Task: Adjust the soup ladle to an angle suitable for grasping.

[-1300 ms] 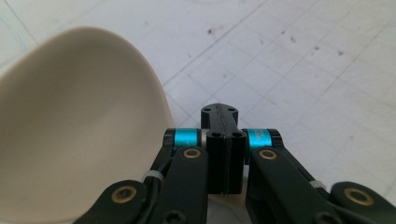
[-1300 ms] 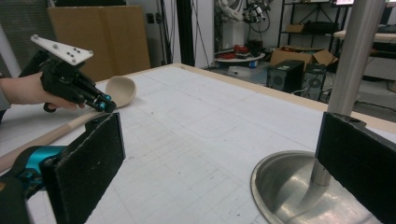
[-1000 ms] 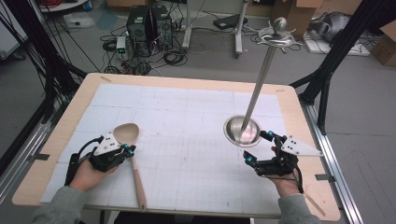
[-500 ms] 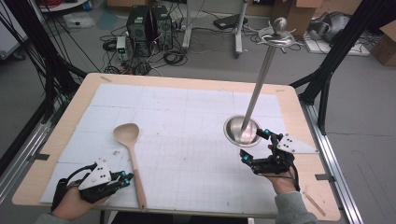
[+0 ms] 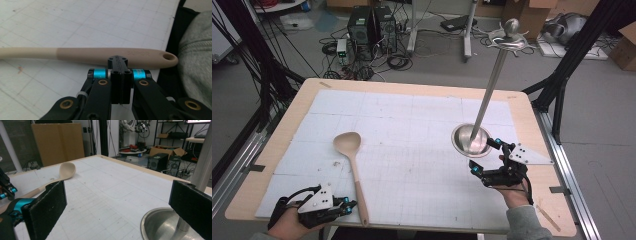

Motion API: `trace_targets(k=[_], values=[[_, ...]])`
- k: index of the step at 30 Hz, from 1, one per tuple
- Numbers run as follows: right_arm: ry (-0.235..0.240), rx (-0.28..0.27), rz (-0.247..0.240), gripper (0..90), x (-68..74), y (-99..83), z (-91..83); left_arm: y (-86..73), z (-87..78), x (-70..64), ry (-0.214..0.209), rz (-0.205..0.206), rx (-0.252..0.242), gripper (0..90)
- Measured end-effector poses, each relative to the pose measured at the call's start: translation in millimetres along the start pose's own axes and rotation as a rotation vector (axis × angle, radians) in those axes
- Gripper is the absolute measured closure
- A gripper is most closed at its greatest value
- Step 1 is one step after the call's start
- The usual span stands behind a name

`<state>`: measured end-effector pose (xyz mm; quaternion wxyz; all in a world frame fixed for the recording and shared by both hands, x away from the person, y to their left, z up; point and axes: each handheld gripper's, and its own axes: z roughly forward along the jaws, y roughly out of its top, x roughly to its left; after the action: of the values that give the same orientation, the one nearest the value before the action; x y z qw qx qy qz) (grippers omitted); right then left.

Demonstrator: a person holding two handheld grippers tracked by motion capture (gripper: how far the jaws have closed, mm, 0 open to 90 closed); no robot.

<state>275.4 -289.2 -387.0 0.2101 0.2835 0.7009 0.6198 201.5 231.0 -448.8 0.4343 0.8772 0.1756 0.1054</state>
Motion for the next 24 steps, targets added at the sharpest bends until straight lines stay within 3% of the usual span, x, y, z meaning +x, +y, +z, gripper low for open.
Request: trace_targets(k=[9,11,24], values=[[-0.003,0.006,0.004,0.1,0.0,-0.5,-0.1,-3.5,1.6,-5.3,-0.059,0.005,0.006,89.8],[-0.004,0.004,-0.001,0.1,0.1,-0.4,-0.2,-2.0,4.0,-8.0,-0.079,0.023,0.006,89.8],[-0.008,0.005,0.002,0.1,1.8,-0.4,-2.0,-0.2,8.3,-8.1,-0.088,0.014,-0.017,89.9]])
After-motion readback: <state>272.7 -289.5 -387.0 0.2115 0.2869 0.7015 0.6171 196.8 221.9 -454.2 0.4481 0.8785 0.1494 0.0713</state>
